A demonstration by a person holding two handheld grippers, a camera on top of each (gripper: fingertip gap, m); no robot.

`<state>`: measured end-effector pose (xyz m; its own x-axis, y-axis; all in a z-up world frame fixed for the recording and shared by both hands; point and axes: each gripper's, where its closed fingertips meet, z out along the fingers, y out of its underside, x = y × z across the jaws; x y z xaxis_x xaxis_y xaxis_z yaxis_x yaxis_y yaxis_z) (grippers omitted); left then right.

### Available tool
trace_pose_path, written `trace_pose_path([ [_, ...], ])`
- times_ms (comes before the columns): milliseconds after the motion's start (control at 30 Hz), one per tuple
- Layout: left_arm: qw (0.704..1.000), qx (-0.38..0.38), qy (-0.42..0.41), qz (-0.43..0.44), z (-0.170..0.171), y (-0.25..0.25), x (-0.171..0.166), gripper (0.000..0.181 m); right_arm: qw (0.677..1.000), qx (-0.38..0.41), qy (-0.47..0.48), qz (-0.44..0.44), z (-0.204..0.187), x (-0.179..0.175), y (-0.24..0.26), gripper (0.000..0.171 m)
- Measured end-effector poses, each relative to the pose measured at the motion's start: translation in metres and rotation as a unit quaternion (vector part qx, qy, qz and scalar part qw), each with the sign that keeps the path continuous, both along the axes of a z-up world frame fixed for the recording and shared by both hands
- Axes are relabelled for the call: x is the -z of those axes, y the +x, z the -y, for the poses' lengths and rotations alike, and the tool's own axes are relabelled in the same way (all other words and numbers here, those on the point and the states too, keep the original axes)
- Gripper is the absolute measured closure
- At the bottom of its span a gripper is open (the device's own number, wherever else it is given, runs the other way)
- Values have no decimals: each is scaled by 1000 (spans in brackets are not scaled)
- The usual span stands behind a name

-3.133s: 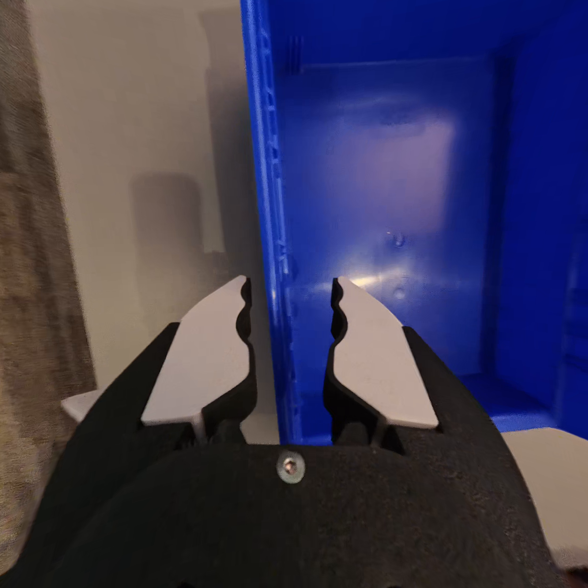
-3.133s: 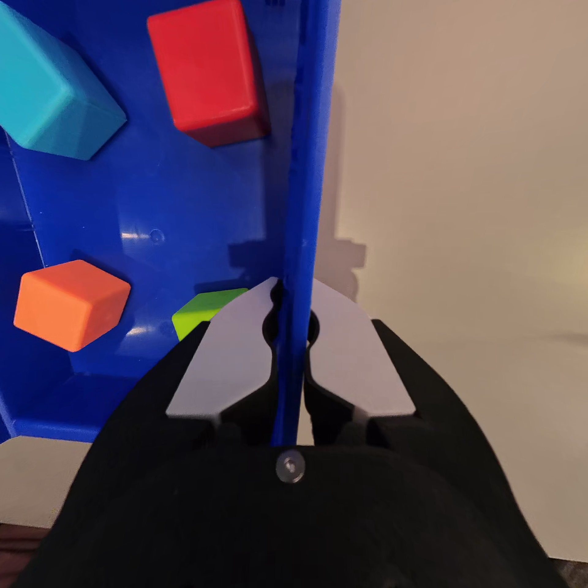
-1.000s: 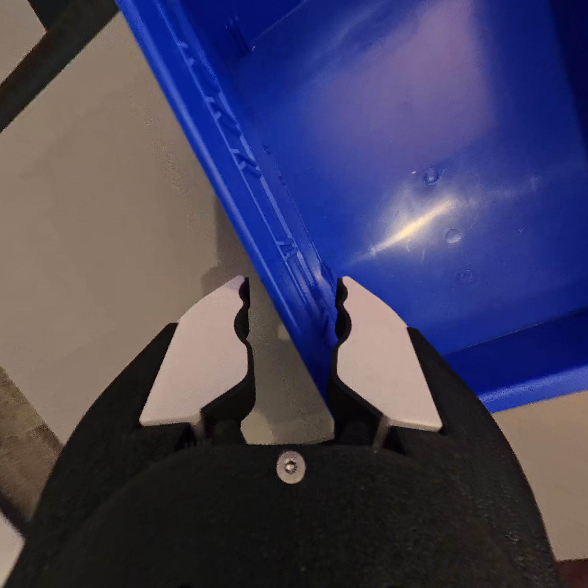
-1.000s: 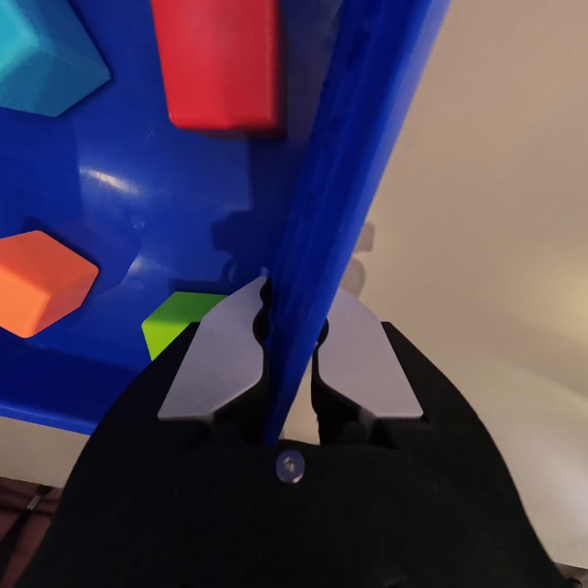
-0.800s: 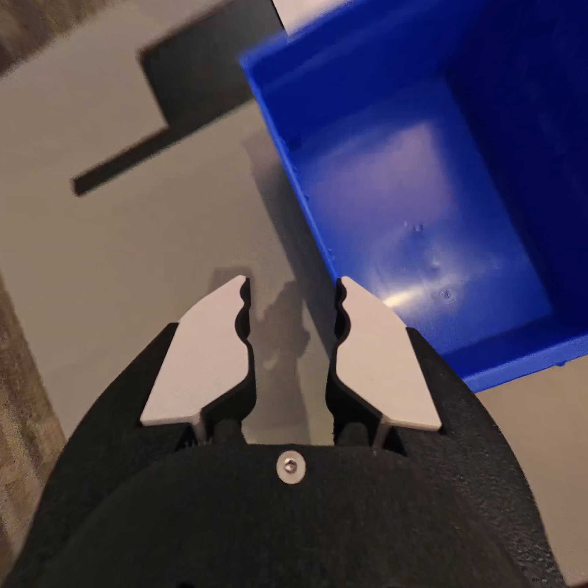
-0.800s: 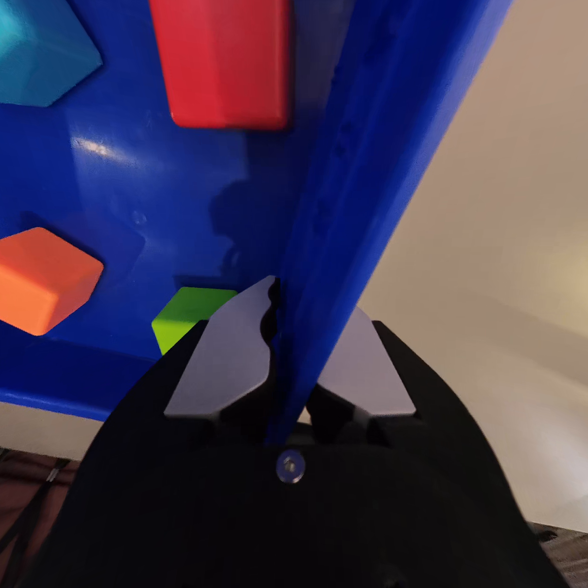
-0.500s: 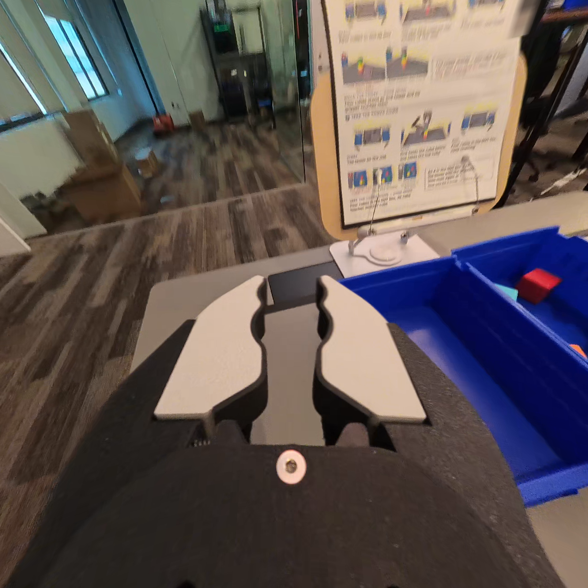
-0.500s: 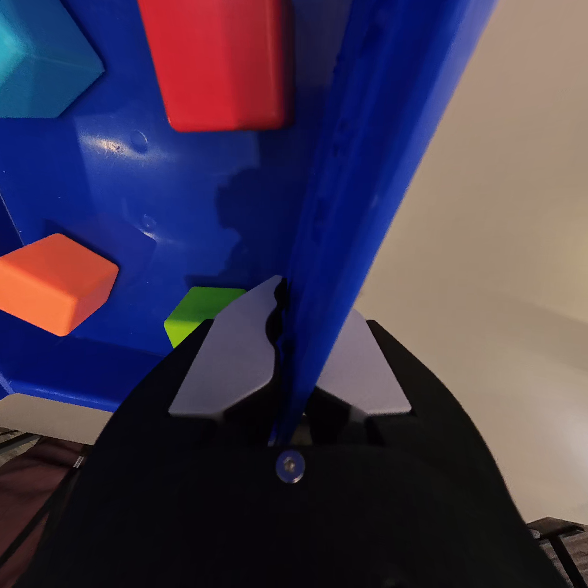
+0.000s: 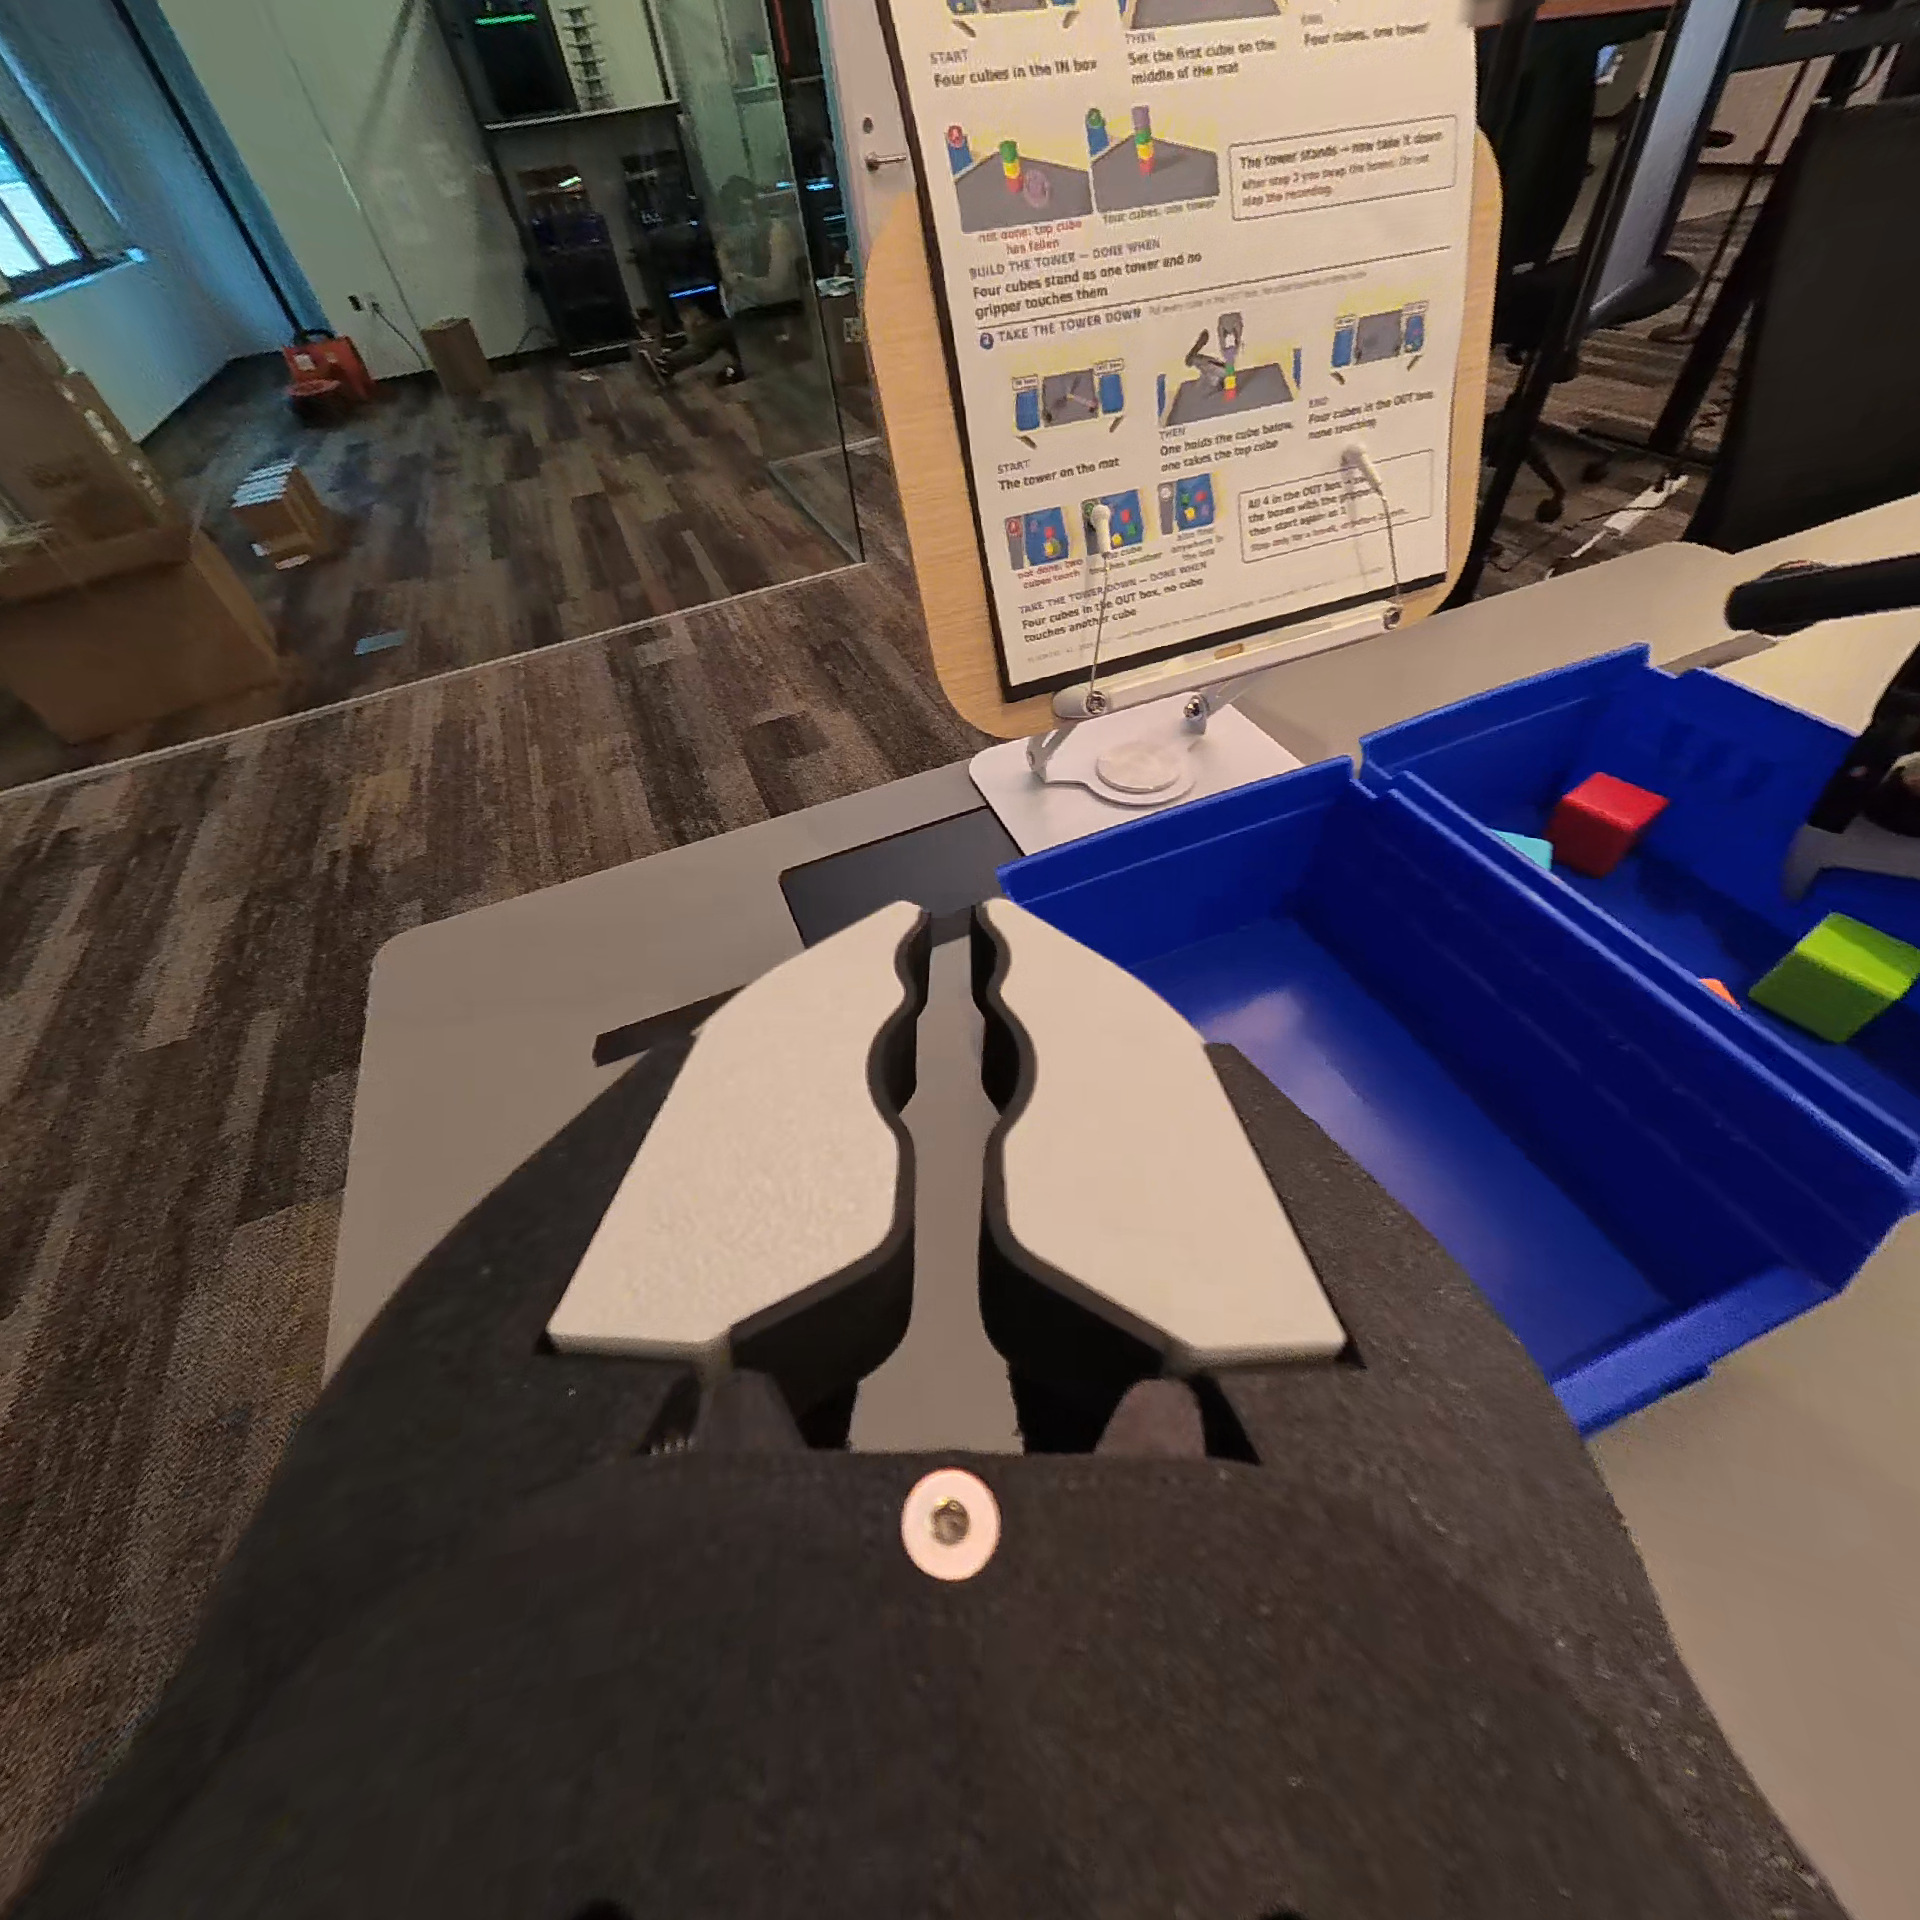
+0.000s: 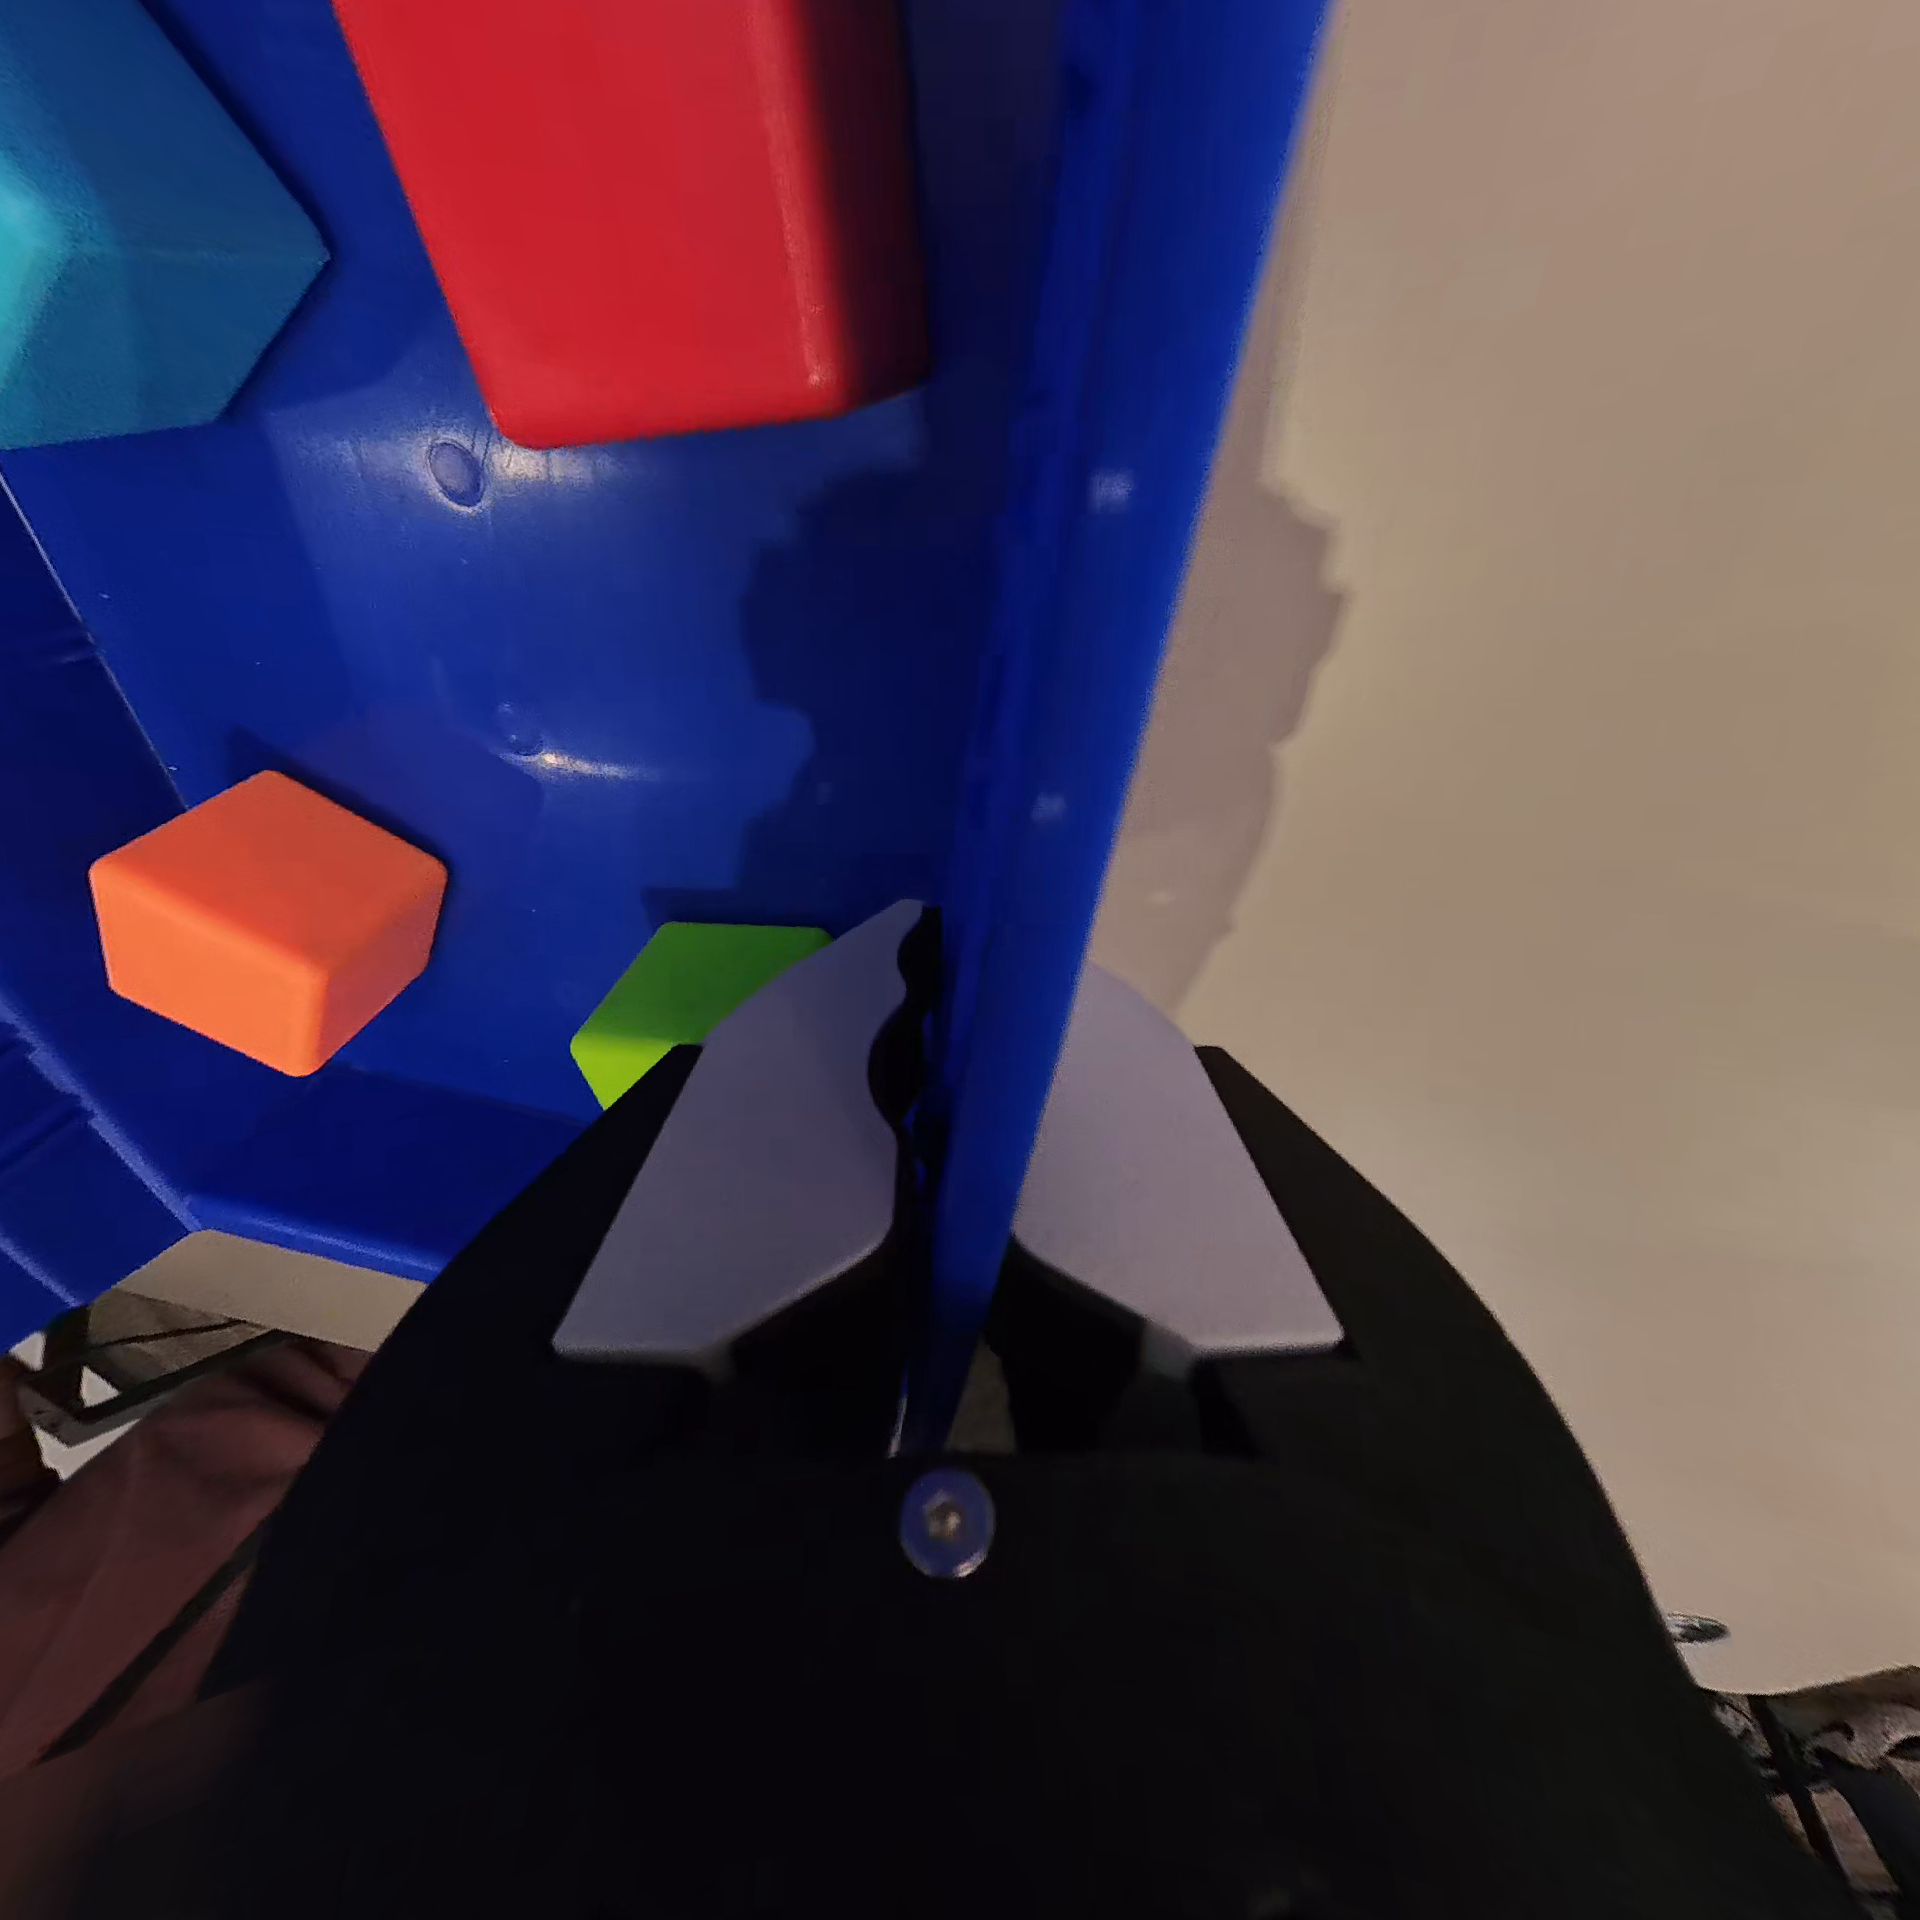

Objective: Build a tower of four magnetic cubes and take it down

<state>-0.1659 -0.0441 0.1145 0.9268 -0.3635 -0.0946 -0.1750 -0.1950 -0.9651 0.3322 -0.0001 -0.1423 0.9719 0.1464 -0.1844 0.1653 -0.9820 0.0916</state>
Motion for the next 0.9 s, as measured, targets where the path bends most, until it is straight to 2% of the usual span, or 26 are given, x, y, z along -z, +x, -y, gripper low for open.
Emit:
trace_pose_path([
  [167,1000,10,-3,14,8,-9,-4,174,1000,-4,0,4,9,-7,22,165],
  [300,1000,4,-3,28,15,-23,-9,174,1000,0,5,5,16,-26,37,165],
  [400,999,-6,-14,34,21,-37,-8,172,1000,5,3,-7,21,-53,40,165],
  [533,998,-33,-15,52,29,-58,-10,172,1000,-4,18,7,19,-105,35,165],
  [700,996,-60,-34,61,39,-78,-6,171,998,-46,20,24,12,-164,-17,165],
  [900,988,-138,-64,42,51,-118,8,166,990,-142,25,0,-8,-190,-146,165],
])
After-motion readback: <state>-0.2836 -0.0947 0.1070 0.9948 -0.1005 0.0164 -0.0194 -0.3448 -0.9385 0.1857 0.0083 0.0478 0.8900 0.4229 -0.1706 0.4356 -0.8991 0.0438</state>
